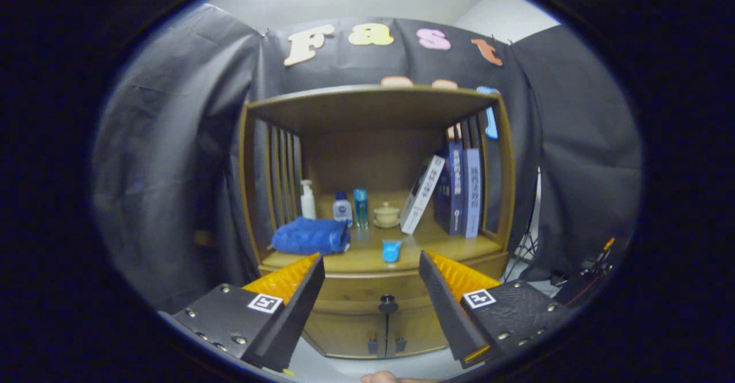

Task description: Pull open the drawer, take out the items inside it, and place them on the countertop above the cabinet.

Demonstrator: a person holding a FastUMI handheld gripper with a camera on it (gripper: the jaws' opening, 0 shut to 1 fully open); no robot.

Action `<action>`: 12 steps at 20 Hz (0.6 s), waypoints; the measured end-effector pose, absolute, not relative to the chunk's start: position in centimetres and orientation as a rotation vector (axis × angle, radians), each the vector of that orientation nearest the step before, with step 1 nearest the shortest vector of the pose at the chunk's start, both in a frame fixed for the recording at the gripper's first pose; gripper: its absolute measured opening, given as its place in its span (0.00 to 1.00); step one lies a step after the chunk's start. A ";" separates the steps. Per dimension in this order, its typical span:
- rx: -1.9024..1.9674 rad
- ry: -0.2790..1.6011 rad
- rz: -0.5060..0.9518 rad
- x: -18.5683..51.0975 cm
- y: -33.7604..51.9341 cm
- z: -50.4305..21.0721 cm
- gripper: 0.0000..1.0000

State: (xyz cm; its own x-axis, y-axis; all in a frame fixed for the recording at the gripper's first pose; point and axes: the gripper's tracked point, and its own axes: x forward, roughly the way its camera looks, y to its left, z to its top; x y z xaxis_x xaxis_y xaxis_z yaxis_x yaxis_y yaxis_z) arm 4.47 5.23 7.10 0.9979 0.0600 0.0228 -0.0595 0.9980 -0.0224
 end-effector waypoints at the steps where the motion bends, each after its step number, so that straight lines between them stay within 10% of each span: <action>1: -0.019 -0.039 0.069 3.3 5.2 8.4 0.99; 12: -0.004 -0.134 0.073 -5.8 4.0 13.4 0.98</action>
